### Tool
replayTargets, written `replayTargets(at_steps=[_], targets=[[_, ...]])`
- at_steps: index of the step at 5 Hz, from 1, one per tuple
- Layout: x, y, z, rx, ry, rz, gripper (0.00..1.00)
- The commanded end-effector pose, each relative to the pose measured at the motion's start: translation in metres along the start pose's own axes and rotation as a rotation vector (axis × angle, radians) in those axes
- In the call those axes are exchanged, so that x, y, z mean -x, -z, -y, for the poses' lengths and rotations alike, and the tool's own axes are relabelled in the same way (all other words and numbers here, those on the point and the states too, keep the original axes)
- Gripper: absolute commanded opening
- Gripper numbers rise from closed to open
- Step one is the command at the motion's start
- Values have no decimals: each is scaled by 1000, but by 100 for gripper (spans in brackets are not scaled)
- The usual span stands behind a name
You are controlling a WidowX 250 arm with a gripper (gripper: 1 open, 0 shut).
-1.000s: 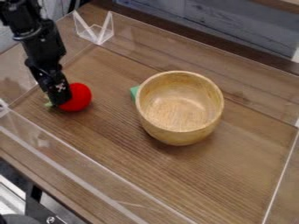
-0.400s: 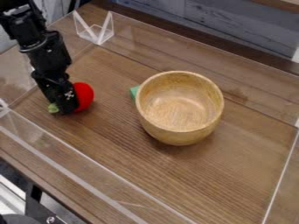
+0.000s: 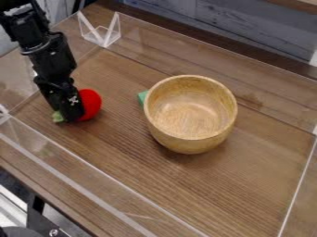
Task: Move the red object to the right side of the table
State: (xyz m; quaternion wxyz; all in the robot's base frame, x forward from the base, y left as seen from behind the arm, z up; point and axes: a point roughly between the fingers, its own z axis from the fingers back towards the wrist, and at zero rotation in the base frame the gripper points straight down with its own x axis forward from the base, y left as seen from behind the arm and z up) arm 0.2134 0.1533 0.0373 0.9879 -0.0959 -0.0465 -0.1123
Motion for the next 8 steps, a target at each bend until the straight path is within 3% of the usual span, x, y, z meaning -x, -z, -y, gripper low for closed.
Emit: replayTargets(at_steps=[1,3,5,6,7,8], targets=[[-10,-19,-4,-50,43,29,100],[-12,-12,-32,-56,-60,40,100],[-8,-8,-34,-3,1,34,100],[-6,-24,-31,-21,-9,52,0],[-4,-38,-28,-36,-22,68,0],[-15,-46,-14,-61,-95,101,0]])
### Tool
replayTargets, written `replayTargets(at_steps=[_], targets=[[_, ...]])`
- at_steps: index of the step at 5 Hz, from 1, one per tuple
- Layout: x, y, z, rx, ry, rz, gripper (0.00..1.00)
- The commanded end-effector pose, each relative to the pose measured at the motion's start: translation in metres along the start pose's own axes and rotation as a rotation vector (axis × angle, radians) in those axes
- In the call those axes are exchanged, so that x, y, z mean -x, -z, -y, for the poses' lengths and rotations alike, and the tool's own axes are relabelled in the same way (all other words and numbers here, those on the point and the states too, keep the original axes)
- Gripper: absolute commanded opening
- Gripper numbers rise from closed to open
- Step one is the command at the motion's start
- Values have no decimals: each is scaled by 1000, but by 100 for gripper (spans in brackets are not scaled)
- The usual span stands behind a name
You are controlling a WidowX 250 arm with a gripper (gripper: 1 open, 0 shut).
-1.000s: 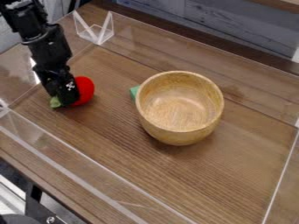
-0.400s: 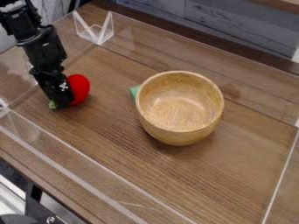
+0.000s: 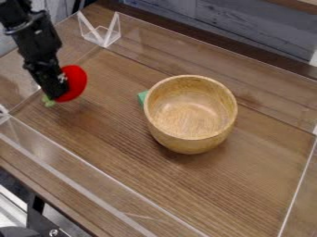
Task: Move the red object to the right side of the table
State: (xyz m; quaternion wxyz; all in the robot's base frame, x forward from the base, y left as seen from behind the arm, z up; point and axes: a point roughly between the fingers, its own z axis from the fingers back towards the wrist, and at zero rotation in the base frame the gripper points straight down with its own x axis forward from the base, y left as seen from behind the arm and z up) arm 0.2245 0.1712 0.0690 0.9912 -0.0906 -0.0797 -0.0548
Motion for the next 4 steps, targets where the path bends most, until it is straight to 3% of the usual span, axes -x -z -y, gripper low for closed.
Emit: replayTargets(at_steps=[1,2,4], targets=[[-17,-20,22,-57,-45,60,0],[-28,-16,53,-51,-26,70,0],[-32,9,115,29,233,12,0]])
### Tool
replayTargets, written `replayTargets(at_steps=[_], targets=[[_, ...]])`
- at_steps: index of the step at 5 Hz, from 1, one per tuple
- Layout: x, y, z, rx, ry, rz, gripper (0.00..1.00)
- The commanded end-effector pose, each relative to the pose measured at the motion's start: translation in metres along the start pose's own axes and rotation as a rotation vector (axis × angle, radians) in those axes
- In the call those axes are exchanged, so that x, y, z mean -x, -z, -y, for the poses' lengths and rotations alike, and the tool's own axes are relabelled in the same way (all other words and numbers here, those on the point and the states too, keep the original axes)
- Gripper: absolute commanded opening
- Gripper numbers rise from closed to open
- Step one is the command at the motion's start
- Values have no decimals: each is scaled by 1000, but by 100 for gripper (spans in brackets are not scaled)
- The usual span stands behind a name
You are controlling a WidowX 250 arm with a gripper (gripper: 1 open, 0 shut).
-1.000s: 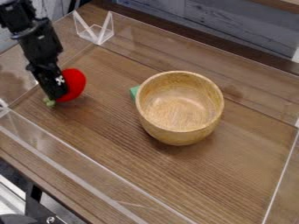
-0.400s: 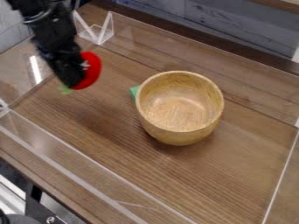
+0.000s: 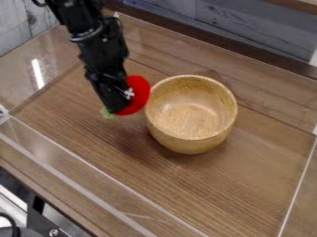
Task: Move the red object to the right side of the table
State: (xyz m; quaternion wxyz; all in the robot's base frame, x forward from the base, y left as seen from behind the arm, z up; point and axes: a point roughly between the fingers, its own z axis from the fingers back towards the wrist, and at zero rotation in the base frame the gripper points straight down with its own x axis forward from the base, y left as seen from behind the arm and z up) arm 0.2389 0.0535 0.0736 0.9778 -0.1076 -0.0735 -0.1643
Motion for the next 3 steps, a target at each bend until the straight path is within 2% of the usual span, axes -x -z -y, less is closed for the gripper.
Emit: replayTargets(at_steps=[1,2,3], targets=[[-6,-6,34,-10,84,15,0],[-7,13,74,15,142,-18,0],[-11,26,112,24,150,-41,0]])
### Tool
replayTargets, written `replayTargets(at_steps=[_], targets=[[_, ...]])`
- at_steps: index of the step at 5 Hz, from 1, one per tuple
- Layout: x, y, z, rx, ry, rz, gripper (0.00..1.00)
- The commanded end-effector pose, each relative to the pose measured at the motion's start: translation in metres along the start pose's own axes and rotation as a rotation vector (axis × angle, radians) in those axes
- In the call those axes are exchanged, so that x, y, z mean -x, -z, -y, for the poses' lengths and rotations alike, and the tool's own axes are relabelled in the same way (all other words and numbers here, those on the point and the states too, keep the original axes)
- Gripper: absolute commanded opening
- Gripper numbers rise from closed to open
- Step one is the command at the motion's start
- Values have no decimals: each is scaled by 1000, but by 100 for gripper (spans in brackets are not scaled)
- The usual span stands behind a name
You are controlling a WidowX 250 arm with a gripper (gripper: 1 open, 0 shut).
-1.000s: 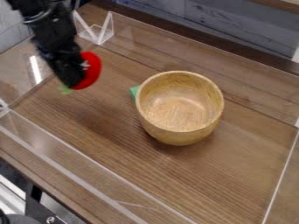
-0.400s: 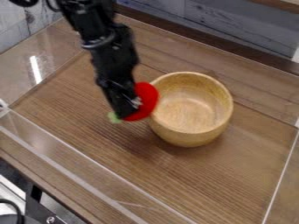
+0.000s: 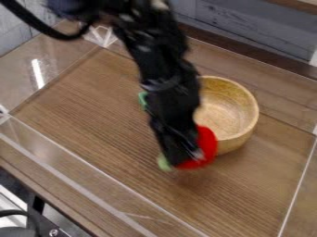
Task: Move the red object to the right side of the table
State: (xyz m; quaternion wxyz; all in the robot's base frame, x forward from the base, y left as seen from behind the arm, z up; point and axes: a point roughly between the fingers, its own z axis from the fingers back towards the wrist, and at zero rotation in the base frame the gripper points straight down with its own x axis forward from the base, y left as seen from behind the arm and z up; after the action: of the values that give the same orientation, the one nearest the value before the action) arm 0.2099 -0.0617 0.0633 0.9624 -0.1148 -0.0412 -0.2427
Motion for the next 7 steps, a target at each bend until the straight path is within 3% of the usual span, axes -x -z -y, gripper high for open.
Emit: replayTargets(at_steps=[1,3,5,7], targets=[[-15,7,28,-4,40,-3,0],[-30,17,37,21,70,-48,0],[-26,1,32,28,186,-103,0],[-31,1,29,54,317,-143,0]])
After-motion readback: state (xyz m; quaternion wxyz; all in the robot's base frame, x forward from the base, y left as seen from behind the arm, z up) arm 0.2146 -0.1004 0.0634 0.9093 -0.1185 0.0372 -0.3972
